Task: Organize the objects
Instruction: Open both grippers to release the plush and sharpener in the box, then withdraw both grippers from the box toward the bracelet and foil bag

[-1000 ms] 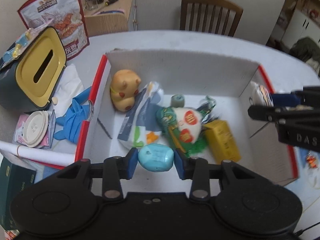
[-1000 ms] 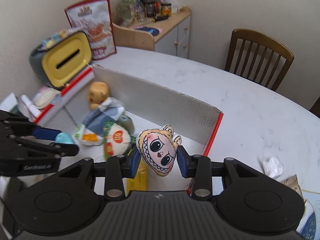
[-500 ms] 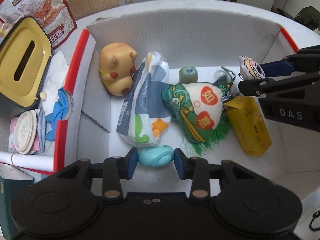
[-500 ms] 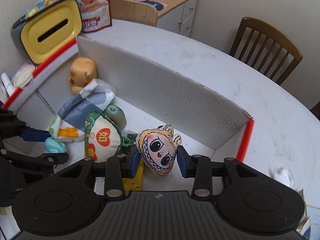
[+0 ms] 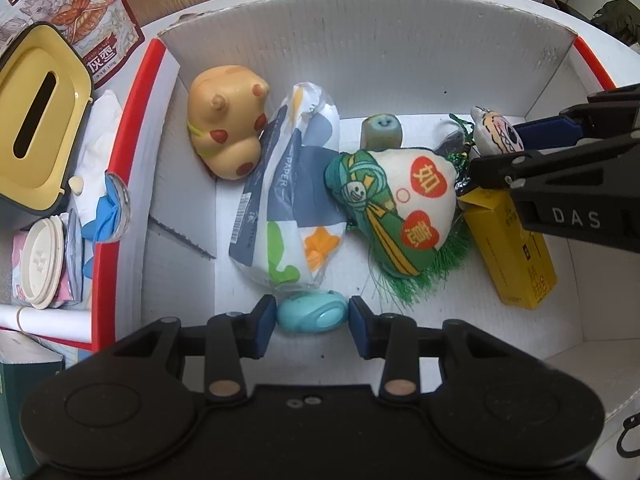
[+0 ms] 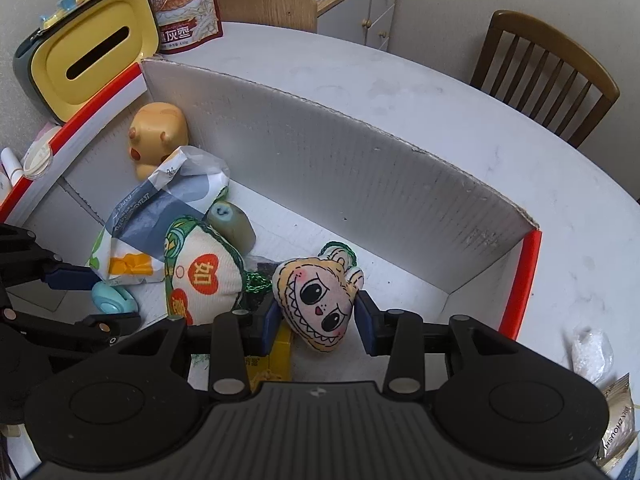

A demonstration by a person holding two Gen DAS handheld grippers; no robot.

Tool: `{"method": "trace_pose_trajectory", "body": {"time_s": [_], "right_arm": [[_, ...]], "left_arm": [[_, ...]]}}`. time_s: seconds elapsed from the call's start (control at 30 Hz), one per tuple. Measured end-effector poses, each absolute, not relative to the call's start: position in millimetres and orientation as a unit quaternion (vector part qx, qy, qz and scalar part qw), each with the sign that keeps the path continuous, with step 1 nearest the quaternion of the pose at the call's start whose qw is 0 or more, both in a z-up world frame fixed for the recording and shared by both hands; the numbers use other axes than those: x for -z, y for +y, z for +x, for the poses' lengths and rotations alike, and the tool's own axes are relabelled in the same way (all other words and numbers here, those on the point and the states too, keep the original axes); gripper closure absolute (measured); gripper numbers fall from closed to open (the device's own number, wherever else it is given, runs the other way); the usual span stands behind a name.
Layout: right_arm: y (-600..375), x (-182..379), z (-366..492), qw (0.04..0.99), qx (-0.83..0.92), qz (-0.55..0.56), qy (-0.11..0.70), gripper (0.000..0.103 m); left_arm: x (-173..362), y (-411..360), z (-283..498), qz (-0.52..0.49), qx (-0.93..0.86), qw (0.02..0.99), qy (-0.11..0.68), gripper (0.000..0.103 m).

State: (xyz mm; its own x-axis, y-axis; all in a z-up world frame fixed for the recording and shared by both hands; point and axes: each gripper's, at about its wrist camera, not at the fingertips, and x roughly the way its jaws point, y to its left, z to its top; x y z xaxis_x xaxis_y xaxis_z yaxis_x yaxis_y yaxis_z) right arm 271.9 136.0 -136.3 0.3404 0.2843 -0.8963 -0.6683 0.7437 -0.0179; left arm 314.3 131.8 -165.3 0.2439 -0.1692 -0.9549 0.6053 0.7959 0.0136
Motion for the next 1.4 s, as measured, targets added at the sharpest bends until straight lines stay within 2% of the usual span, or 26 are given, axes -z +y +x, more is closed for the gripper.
{"method": "trace_pose_trajectory", "body": {"time_s": [0.13,0.23,0.3,0.57,0.67,0.83,1.13,1.4], "right_arm": [[133.7,134.9,271.4,0.794,-0.306,-0.190,0.490,0.063],[131.4,131.5,269.1,0.792,-0.314,-0.187,0.490,0.059],[130.3,128.3,266.7,0.791,-0.320,-0.188,0.486,0.054],[124.3,114.2,258.2,0.797,-0.325,-0.180,0.477,0.052],[119.3,106.6,254.0,0.800,-0.327,-0.172,0.473,0.044],[107.5,93.1,247.2,0.806,-0.330,-0.155,0.467,0.044],[80.2,63.4,229.6,0.815,-0.343,-0.125,0.451,0.039],[41.6,32.9,207.3,0.827,-0.355,-0.092,0.426,0.034]], "left_arm": [[167.1,132.8,313.8,0.194,0.254,0.758,0.568,0.063],[168.3,134.4,314.0,0.188,0.254,0.755,0.575,0.060],[168.4,136.1,314.2,0.181,0.252,0.754,0.579,0.055],[166.5,140.7,305.1,0.163,0.251,0.757,0.580,0.043],[162.6,142.1,297.7,0.157,0.254,0.761,0.576,0.040],[153.6,146.5,284.6,0.148,0.255,0.772,0.563,0.032],[126.1,153.9,258.5,0.135,0.263,0.800,0.522,0.025],[76.6,135.3,260.9,0.109,0.278,0.824,0.481,0.020]]}}
